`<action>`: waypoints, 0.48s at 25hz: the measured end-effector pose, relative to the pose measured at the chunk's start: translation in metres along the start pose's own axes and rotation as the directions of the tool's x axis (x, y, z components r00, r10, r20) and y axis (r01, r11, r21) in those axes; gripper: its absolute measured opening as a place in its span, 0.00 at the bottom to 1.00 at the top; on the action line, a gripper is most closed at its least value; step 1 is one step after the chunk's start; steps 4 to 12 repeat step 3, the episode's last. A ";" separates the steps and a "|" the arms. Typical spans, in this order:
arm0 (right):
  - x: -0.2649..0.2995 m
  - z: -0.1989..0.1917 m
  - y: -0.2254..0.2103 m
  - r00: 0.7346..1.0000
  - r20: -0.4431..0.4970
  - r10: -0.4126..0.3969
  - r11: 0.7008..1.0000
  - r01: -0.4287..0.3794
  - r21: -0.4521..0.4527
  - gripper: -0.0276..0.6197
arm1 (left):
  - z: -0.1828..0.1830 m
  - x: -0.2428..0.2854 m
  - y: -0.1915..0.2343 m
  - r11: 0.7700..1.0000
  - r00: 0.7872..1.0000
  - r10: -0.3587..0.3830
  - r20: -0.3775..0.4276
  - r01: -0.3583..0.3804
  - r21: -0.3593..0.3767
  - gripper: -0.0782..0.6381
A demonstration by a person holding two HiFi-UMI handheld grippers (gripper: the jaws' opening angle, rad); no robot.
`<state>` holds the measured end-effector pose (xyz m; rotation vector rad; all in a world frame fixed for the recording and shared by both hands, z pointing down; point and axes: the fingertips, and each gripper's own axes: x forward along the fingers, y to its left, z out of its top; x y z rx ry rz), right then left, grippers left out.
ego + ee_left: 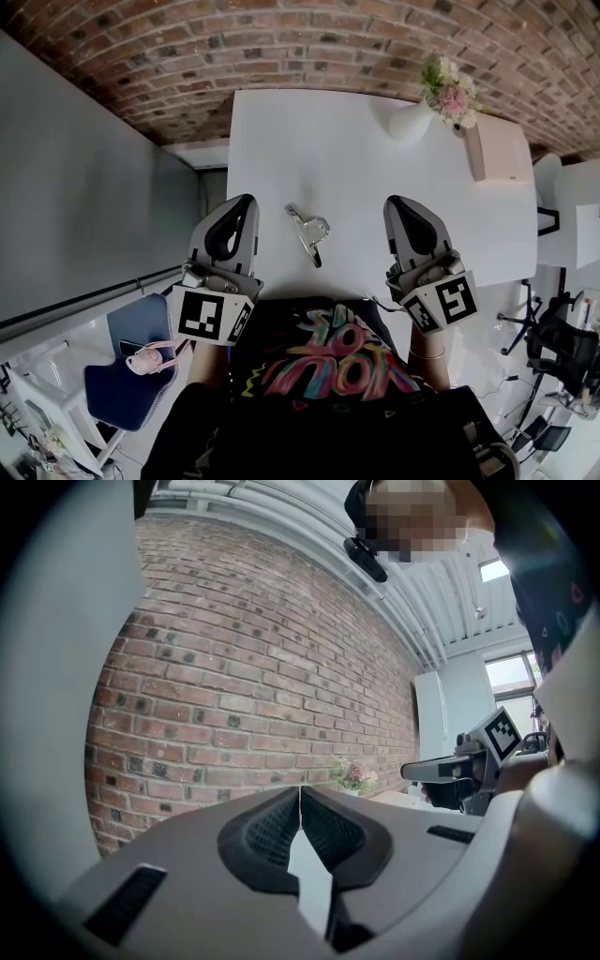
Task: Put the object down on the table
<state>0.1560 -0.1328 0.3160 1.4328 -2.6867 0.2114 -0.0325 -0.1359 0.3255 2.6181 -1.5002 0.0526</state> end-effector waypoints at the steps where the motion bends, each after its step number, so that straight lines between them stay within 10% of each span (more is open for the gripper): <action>1: 0.000 0.002 0.000 1.000 0.008 0.003 1.000 -0.003 0.006 0.07 | 0.000 0.000 0.000 1.000 1.000 0.001 0.002 -0.001 0.001 0.15; 12: 0.001 0.004 0.000 1.000 0.020 0.009 1.000 -0.009 0.011 0.07 | 0.001 0.000 0.001 1.000 1.000 0.002 0.006 -0.002 0.003 0.14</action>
